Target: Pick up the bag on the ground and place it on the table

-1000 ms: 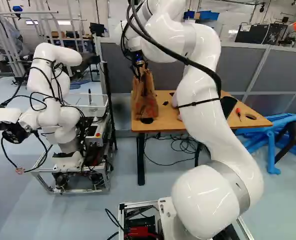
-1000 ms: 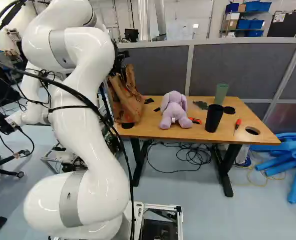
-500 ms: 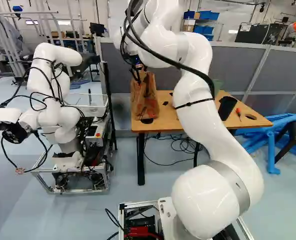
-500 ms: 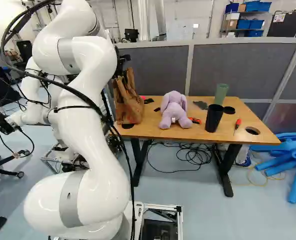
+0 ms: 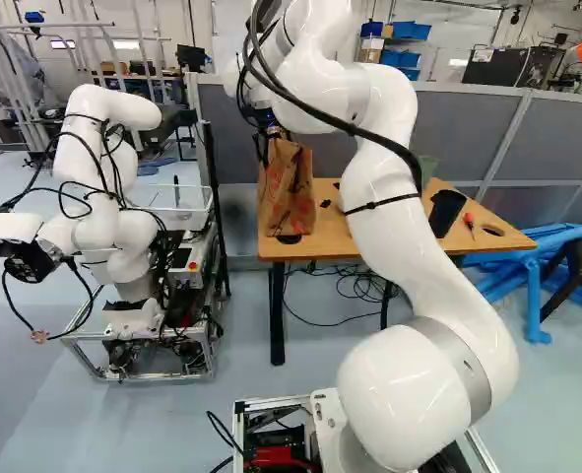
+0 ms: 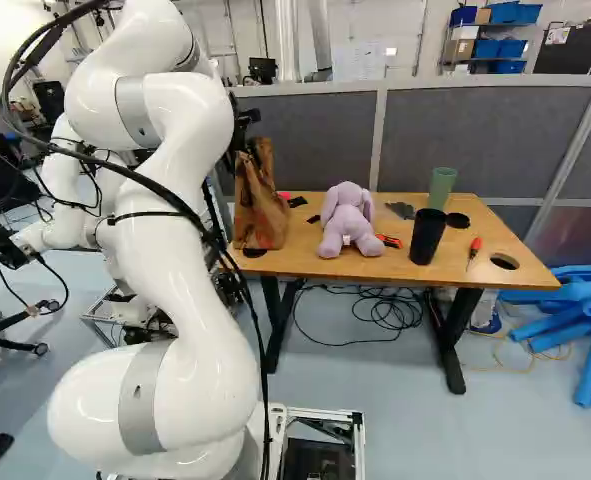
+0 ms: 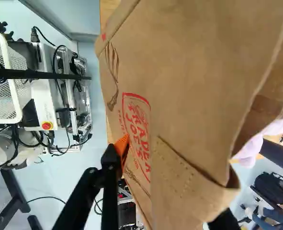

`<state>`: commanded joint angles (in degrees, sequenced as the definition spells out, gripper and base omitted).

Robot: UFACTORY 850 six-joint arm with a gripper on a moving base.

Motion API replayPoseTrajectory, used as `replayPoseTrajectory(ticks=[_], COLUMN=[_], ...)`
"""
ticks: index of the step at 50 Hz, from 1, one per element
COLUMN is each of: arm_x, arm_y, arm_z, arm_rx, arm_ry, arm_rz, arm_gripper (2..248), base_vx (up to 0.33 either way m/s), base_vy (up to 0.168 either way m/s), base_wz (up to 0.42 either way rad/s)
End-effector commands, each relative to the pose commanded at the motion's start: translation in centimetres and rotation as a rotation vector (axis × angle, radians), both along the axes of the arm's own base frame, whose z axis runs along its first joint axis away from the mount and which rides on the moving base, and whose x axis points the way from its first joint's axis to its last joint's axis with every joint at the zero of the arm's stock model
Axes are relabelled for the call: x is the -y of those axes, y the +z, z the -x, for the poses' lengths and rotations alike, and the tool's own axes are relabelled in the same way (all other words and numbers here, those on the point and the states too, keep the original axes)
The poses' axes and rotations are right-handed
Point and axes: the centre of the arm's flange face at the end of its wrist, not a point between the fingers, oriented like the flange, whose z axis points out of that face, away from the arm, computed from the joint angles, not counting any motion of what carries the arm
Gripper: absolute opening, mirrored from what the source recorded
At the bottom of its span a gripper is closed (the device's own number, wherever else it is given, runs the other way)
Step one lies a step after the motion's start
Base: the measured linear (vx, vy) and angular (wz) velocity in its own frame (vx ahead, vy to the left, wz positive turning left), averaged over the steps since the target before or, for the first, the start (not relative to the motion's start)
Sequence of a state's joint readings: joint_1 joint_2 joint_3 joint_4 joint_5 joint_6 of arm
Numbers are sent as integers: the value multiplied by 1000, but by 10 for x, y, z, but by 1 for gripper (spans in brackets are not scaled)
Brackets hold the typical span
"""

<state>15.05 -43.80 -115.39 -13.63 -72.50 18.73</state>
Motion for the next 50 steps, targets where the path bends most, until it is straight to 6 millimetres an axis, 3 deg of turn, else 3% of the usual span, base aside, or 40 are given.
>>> replayPoseTrajectory(ticks=[3,4,9,10,14,15,19,20,50], arm_x=[0,0,0,0,0,0,1,1,5], arm_y=[0,0,0,0,4,5,10,12,58], arm_z=[0,0,0,0,1,1,3,3,18], arm_rx=[0,0,0,0,5,6,13,15,80], arm_ry=[0,0,0,0,0,0,0,0,0], arm_rz=[0,0,0,0,-1,-2,-4,-4,-21], arm_gripper=[118,153,153,190,190,227,227,247,247], base_vx=[0,0,0,0,0,0,0,0,0], base_vy=[0,0,0,0,0,0,0,0,0], base_wz=[0,0,0,0,0,0,0,0,0])
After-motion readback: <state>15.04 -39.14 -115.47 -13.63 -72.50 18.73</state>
